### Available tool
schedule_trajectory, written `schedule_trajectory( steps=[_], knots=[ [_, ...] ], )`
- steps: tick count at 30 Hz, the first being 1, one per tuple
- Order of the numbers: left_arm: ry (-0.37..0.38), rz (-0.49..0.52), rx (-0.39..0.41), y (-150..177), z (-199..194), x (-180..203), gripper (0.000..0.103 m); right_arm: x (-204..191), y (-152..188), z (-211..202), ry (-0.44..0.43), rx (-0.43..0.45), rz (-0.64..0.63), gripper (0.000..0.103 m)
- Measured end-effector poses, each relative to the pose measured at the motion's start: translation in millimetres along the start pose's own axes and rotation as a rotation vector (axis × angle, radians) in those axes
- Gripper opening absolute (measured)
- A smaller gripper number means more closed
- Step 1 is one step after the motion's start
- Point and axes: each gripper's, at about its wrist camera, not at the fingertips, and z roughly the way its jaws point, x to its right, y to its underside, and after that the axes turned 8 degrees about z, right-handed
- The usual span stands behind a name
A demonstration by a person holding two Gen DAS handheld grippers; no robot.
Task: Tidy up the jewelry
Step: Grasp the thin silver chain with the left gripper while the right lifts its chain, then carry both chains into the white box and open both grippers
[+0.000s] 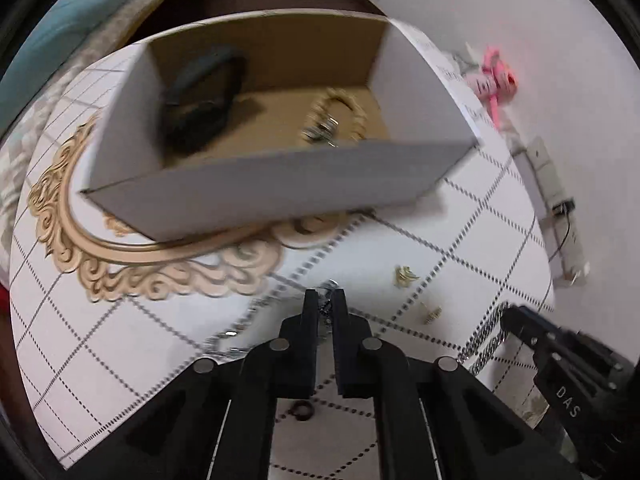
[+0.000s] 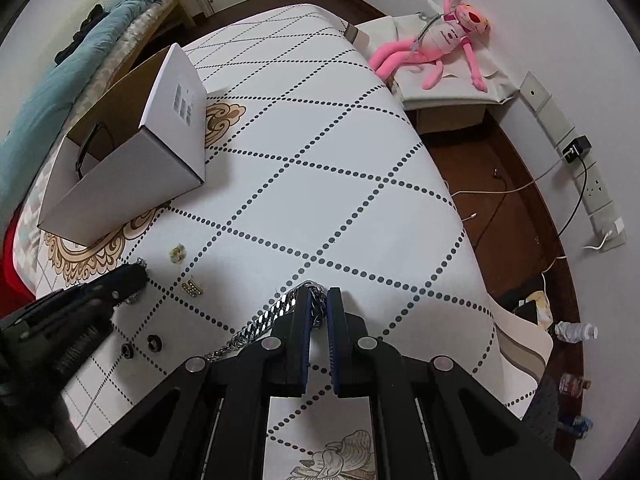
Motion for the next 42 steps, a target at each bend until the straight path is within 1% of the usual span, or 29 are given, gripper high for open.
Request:
schedule_trajectory(
  steps=[5,11,16,24,29,33,36,39,42],
  knots=[
    [0.027,-0.075,0.04,10,-22,-27,0.003,3,0,-2,-0.019,0.001,0.006,0.008],
    [0.049,-0.121,0.09,20,-54,-48,0.003,1,-2,-19,-0.073,0.022,-0.005,0.008],
    [0.066,-0.125,0.13,27,-85,-52,0.003,-8,-3,-36,-0.125,0.035,-0.034,0.008],
    [0.104,-0.117,0.185,20,-108,-35,0.003,-24,-6,-62,-0.191,0.036,-0.089,0.008],
    [0.146,-0.114,0.229,6,-131,-32,0.003,-37,-14,-86,-0.244,0.059,-0.115,0.008],
    [0.174,-0.096,0.274,-15,-155,-29,0.003,-52,-28,-108,-0.295,0.082,-0.136,0.008],
    [0.162,-0.06,0.313,-36,-171,-26,0.003,-65,-44,-126,-0.347,0.096,-0.146,0.008],
    [0.132,-0.033,0.333,-58,-177,-28,0.003,-80,-63,-140,-0.369,0.124,-0.171,0.008],
    [0.116,-0.026,0.307,-74,-165,-36,0.003,-98,-85,-145,-0.37,0.141,-0.204,0.008]
  ],
)
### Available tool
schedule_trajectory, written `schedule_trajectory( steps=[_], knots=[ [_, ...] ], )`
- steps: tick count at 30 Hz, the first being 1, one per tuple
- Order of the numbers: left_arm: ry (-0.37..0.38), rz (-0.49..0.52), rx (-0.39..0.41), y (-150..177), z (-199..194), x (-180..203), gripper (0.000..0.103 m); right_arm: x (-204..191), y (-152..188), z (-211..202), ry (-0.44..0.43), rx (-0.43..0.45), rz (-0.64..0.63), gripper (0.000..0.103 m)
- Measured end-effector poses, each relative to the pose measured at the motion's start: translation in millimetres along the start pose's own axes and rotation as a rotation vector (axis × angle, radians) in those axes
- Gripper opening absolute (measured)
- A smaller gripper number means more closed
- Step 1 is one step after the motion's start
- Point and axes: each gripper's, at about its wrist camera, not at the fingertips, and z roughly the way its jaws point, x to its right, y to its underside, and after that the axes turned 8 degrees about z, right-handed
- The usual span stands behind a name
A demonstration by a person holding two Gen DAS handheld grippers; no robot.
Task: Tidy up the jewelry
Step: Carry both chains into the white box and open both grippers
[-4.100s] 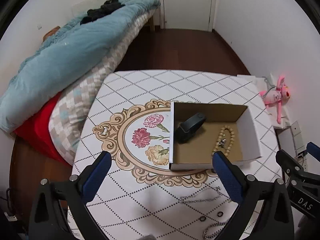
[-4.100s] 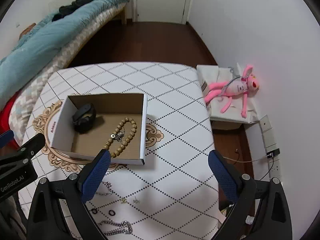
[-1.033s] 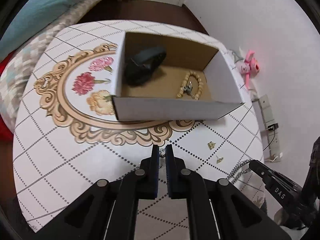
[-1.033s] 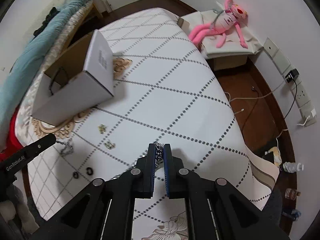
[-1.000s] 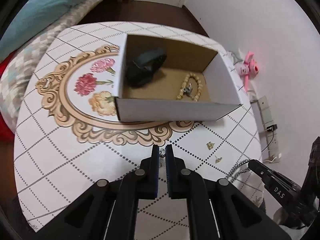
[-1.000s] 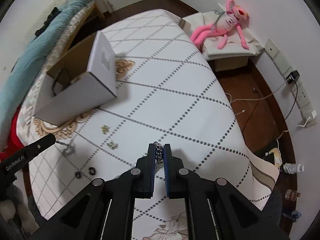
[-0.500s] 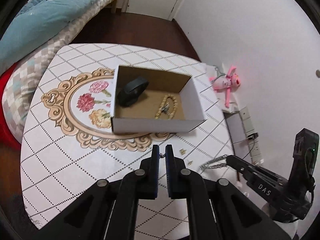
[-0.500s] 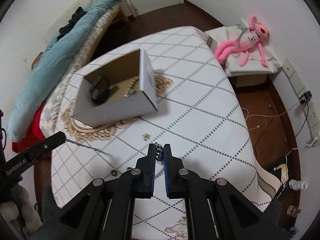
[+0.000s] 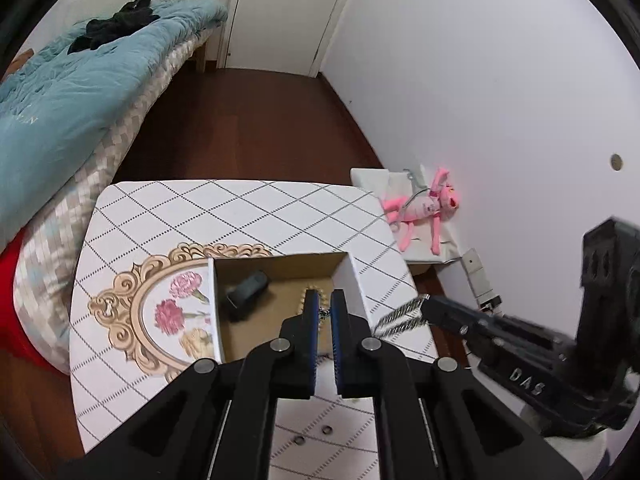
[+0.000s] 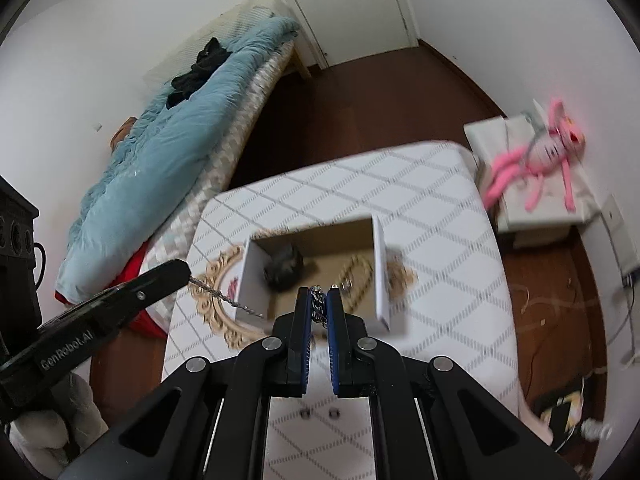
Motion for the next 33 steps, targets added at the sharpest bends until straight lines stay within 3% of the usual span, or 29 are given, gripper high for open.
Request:
schedule_trajectory(
  steps=[8,12,17,19,20,21,22,23,25,26,27,30,33],
  knots=[
    [-0.019,-0.041,-0.146,5,55,-32,0.004,-19,-51,52,0.027,-0.075,-0.047,0.008],
    [-0.102,-0.068,-0.22,13,74,-43,0.007,-20,-63,83,0.04,-0.131,-0.049,0.008],
    [-0.156,-0.125,-0.235,18,82,-60,0.01,-24,-70,122,0.036,-0.197,-0.046,0.008],
    [-0.206,-0.13,-0.236,18,83,-66,0.032,-27,-73,135,0.034,-0.224,-0.043,0.008],
    [-0.218,-0.134,-0.234,17,83,-68,0.06,-28,-74,143,0.028,-0.256,-0.035,0.008],
    [-0.237,-0.141,-0.215,18,80,-70,0.075,-28,-74,152,0.042,-0.291,-0.029,0.009],
    [-0.262,-0.139,-0.2,18,79,-71,0.076,-27,-73,157,0.058,-0.307,-0.03,0.009],
    [-0.282,-0.133,-0.198,17,78,-72,0.076,-26,-73,162,0.073,-0.317,-0.03,0.013],
    [-0.328,-0.119,-0.202,17,79,-73,0.083,-23,-71,164,0.087,-0.317,-0.031,0.042],
    [-0.341,-0.114,-0.2,17,79,-74,0.095,-20,-69,161,0.097,-0.306,-0.029,0.064],
    [-0.356,-0.106,-0.196,18,79,-75,0.101,-17,-68,157,0.107,-0.293,-0.032,0.075],
    [-0.376,-0.087,-0.183,22,82,-73,0.103,-10,-59,144,0.209,-0.236,-0.082,0.08],
    [-0.395,-0.065,-0.179,29,85,-68,0.103,-1,-46,132,0.337,-0.183,-0.128,0.096]
  ],
)
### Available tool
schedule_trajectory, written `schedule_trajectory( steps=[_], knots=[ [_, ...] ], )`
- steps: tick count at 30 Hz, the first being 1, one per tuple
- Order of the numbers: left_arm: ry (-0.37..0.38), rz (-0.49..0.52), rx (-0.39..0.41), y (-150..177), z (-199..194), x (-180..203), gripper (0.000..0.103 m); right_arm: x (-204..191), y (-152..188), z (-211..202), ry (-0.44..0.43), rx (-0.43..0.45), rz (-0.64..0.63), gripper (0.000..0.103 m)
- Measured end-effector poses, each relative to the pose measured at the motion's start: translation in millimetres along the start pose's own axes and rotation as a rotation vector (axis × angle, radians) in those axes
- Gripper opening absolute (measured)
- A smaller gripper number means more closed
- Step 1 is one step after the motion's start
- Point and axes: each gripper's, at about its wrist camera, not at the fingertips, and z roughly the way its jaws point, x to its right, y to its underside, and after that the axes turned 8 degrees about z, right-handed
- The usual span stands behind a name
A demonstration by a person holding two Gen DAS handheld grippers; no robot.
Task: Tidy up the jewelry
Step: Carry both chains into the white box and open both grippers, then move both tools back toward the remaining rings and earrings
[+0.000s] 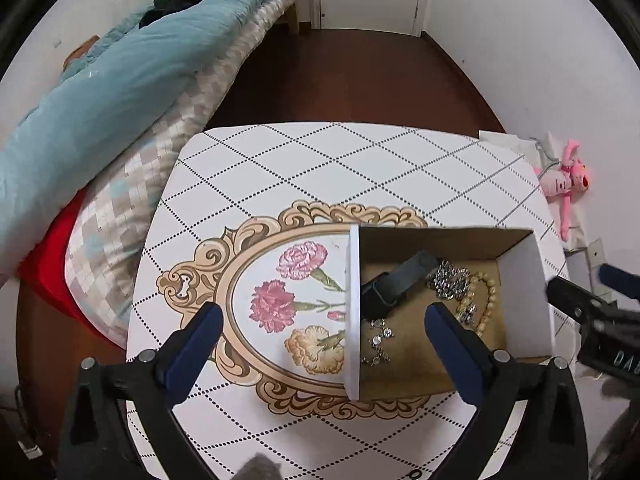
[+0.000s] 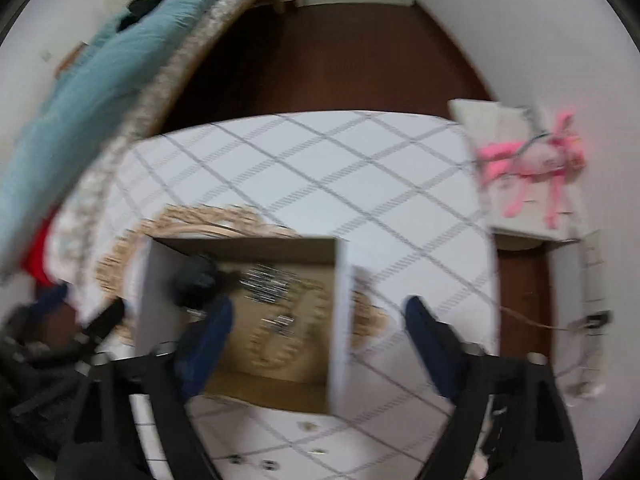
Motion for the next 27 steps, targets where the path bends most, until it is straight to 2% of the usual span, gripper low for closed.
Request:
schedule_trajectory(
  steps=[3,6,16,21,27],
  knots=[
    [-0.005,0.005,0.005,9,2,4,0.103,4,19,-3,0.104,0.046,-0.043,0.099],
    [-0.005,0.004,0.0,17,3,7,0.103,7,34,0,0.131,0.05,-0.055,0.101],
    [-0.006,-0.011,0.032,27,-18,12,0.103,16,57,-6,0.079,0.054,-0.01,0.101],
    [-0.032,0.003,0.077,35,-43,16,0.103,18,66,-29,0.067,0.109,0.012,0.101],
    [-0.023,-0.008,0.135,47,-78,18,0.103,21,79,-70,0.064,0.191,0.026,0.101]
  ],
)
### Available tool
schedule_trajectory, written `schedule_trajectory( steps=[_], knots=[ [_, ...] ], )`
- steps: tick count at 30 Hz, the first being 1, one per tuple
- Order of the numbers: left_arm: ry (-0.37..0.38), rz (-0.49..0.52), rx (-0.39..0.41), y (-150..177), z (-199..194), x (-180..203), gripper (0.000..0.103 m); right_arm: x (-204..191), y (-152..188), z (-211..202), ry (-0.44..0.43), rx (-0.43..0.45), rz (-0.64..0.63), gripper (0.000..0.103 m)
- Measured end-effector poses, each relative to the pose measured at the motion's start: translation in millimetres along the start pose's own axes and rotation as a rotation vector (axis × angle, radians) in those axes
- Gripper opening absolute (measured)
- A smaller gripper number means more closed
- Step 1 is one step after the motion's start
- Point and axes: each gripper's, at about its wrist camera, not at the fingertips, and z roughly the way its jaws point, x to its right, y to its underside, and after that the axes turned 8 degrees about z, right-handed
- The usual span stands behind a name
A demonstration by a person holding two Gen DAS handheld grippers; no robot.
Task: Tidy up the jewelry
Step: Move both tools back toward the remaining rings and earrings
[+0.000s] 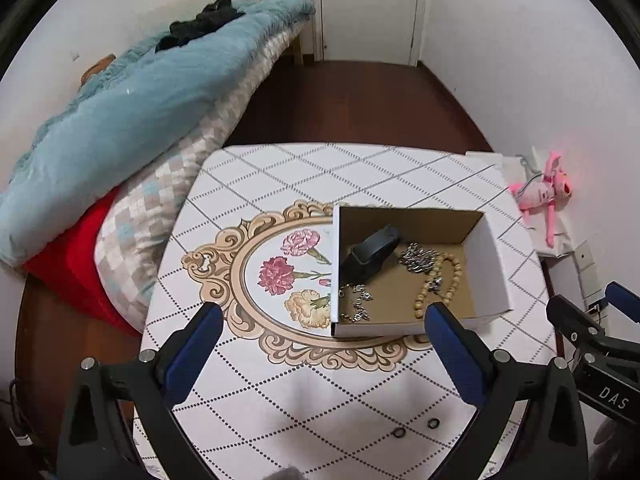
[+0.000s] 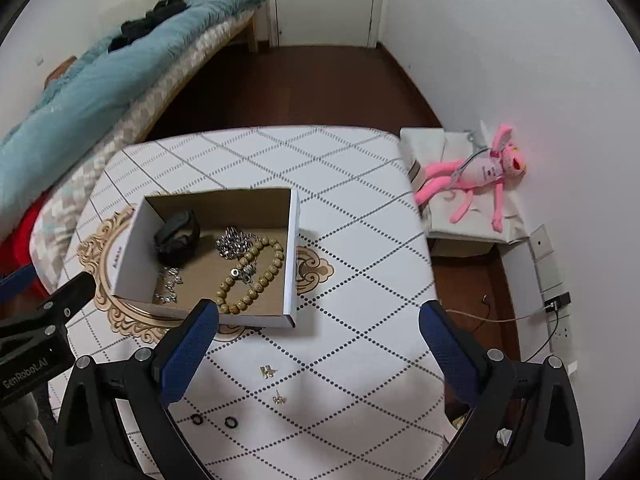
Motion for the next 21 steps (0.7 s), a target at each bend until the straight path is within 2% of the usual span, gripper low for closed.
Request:
schedule_trajectory(
  steps=[6,13,18,21],
  knots=[
    [0.0,0.027,0.062,4,-38,6,0.103,4,6,-45,-0.011,0.078,0.016,0.101],
    [0.025,0.004,0.087,6,-64,5,0.103,12,13,-86,-0.031,0.136,0.038,0.101],
    [0.027,-0.016,0.061,11,-61,7,0.103,17,19,-101,-0.059,0.144,0.058,0.101],
    [0.019,-0.003,0.019,23,-44,13,0.103,20,25,-88,-0.062,0.093,0.066,0.101]
  ],
)
